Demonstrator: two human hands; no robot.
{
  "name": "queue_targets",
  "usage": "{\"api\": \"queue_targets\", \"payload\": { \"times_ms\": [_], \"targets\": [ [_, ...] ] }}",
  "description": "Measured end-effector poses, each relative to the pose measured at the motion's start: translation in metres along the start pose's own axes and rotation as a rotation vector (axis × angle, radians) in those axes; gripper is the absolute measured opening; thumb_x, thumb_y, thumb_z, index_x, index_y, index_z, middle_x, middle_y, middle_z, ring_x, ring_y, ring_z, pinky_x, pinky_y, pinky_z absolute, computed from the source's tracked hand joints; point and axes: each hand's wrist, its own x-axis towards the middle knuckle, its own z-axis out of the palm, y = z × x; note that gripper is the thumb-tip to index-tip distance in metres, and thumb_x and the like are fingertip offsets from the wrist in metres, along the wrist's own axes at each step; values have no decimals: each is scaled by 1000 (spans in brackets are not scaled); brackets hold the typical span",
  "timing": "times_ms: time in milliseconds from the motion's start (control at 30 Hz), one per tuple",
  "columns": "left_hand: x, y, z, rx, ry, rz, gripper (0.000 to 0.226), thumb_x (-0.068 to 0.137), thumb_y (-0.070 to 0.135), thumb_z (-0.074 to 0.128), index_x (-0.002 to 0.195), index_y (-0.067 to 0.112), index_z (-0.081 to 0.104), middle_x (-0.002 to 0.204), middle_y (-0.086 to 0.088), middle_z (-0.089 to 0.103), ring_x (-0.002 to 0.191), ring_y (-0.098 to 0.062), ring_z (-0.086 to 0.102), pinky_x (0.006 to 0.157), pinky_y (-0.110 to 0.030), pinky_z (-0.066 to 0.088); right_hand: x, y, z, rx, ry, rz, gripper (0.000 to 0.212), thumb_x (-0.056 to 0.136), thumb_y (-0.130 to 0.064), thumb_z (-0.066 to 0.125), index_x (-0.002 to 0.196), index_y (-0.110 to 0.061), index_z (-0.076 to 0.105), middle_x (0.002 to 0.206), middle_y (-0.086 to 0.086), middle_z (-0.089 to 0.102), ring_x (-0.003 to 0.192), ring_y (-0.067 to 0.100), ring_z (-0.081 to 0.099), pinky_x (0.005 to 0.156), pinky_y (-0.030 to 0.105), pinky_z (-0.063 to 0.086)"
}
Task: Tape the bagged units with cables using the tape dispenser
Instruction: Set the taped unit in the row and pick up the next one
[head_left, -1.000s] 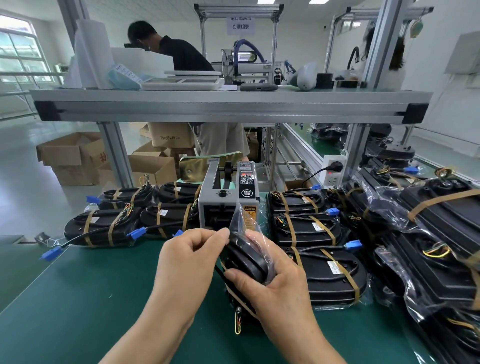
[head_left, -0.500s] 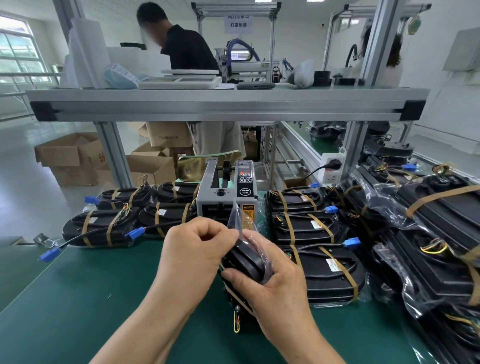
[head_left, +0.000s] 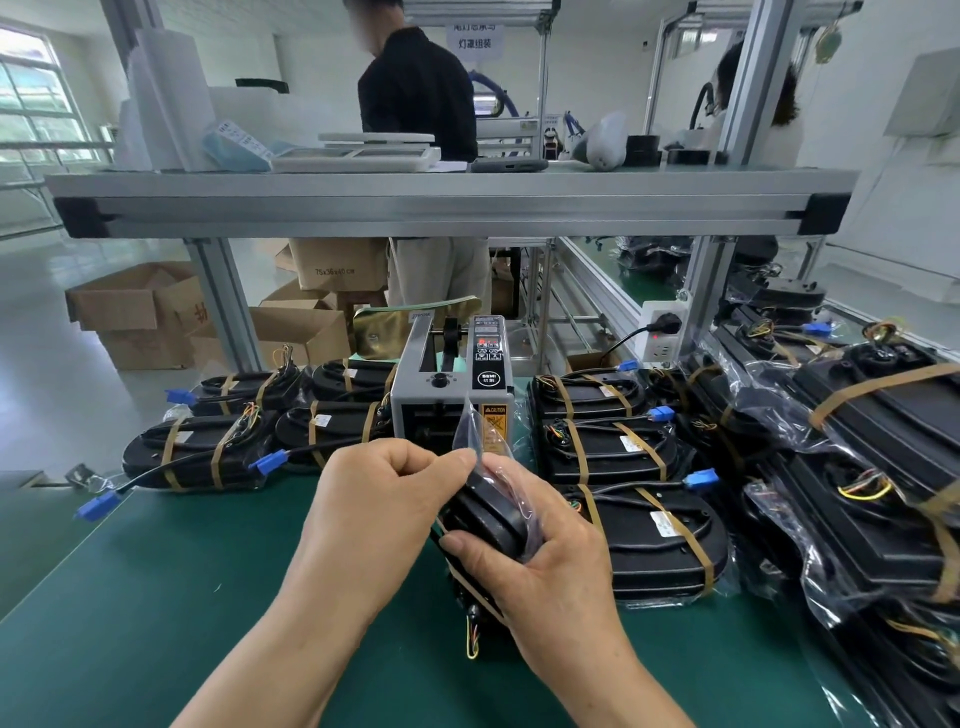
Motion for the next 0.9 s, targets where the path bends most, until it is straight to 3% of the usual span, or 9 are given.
{"api": "queue_targets", "payload": {
  "times_ms": [100,167,267,400,600,767,900],
  "targets": [
    [1,0,0,34,5,7,14,73,44,78,67,33,73,59,13,67,51,-4,58,55,-25,46,0,-1,0,-22,27,-7,63,70,-26,91,122,-48,62,118,-24,67,113,-6,61,94,14,49],
    [1,1,1,17,-3,23,11,75,37,78,66,34,73,63,11,69,54,-3,59,56,-24,47,0,-1,0,-34,35,-2,65,70,-26,92,122,-48,61,118,-25,67,113,-7,61,94,12,48],
    [2,1,2,-56,-21,61,17,79,26,77,63,30,72,61,9,68,53,3,57,53,-15,45,-1,-1,0,-24,30,4,64,70,-24,92,121,-48,61,119,-25,67,114,-4,62,97,19,50],
    [2,0,2,-283,-70,45,22,82,12,75,61,20,73,52,11,61,49,5,53,51,-6,42,0,-1,0,-13,3,17,63,71,-25,90,128,-35,65,119,-17,69,114,4,64,99,34,52],
    [5,-3,4,-277,-124,32,20,81,13,76,62,18,73,54,11,61,49,5,51,51,-7,41,0,1,0,-2,5,32,65,71,-24,91,130,-33,64,121,-15,68,115,6,64,100,34,52],
    [5,-5,5,-223,-86,36,17,79,18,79,63,21,74,65,3,71,59,1,62,55,-7,44,0,3,0,9,-3,42,67,71,-24,91,132,-32,63,122,-14,68,116,6,64,101,35,52],
    [2,-5,6,-149,-28,40,16,77,24,80,63,27,73,62,8,69,55,4,57,54,-12,44,0,2,1,16,-5,48,67,72,-24,91,132,-33,63,123,-14,68,118,6,63,102,34,51]
  ]
}}
